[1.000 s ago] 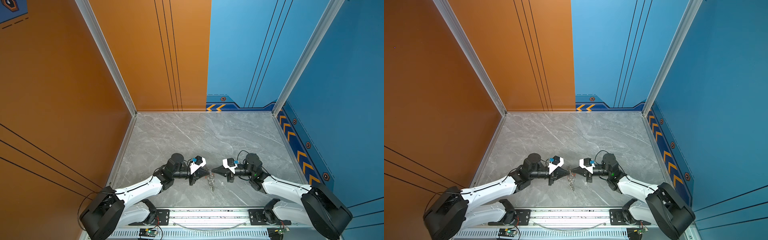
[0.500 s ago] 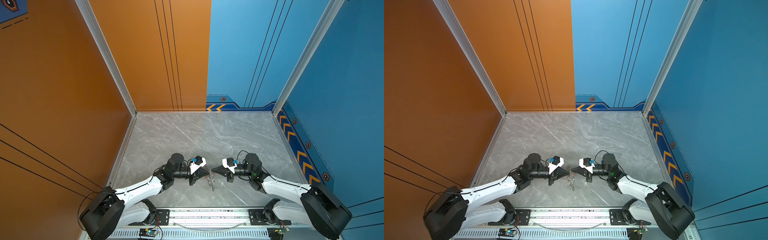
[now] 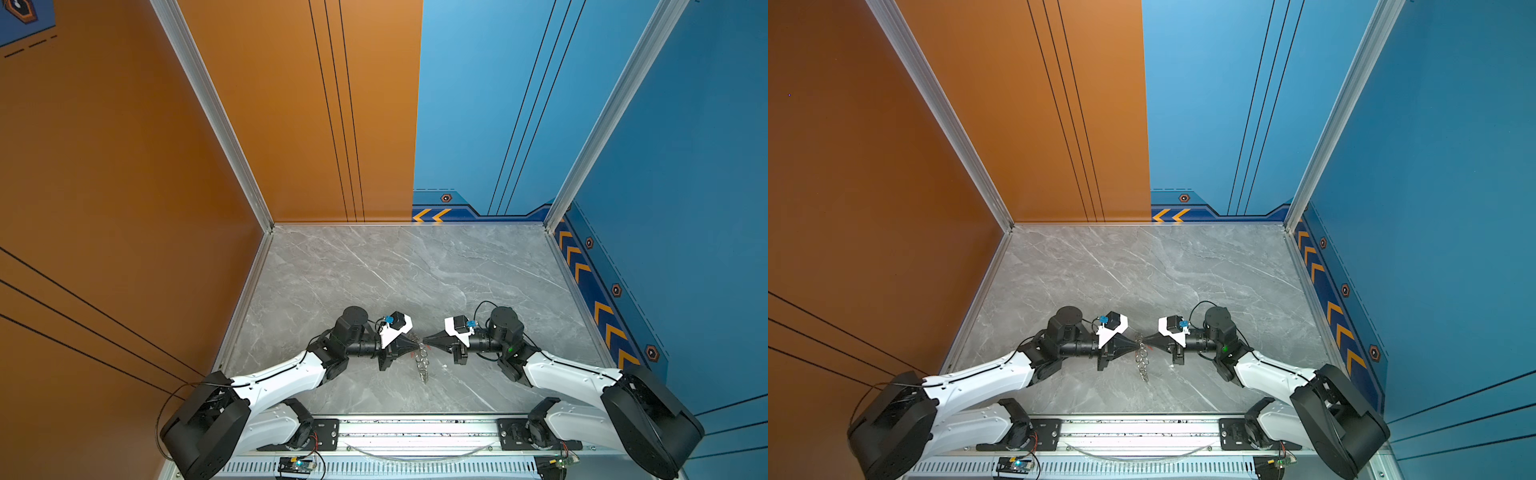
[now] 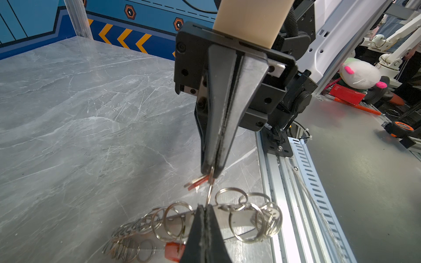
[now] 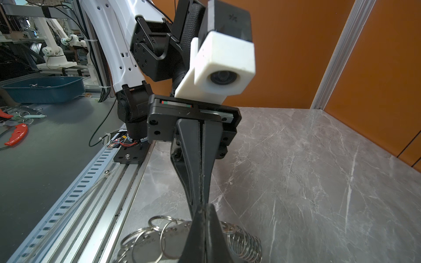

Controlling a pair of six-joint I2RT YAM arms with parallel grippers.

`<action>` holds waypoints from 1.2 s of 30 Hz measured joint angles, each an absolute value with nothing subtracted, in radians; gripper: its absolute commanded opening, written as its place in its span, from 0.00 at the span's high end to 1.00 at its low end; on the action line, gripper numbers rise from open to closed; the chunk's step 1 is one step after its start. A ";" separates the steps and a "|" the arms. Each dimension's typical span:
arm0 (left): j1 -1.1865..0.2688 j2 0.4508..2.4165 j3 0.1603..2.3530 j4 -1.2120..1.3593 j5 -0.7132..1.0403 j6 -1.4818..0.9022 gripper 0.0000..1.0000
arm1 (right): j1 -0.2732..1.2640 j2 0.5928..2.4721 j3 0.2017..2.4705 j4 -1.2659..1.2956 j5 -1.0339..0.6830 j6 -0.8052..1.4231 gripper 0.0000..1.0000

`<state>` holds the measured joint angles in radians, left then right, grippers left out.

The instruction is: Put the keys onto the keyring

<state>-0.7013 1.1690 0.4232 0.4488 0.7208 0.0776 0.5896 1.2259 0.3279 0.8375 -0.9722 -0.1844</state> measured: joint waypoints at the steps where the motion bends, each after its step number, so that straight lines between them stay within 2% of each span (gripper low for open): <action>1: -0.701 1.169 0.423 0.449 0.721 0.077 1.00 | 0.590 1.226 0.328 0.838 -0.972 -0.184 1.00; 36: -0.701 1.169 0.425 0.449 0.721 0.070 1.00 | 0.597 1.201 0.328 0.801 -0.964 -0.210 1.00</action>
<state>-0.7013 1.1694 0.4248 0.4488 0.7208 0.0700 0.5972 1.2007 0.3279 0.8009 -0.9642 -0.2096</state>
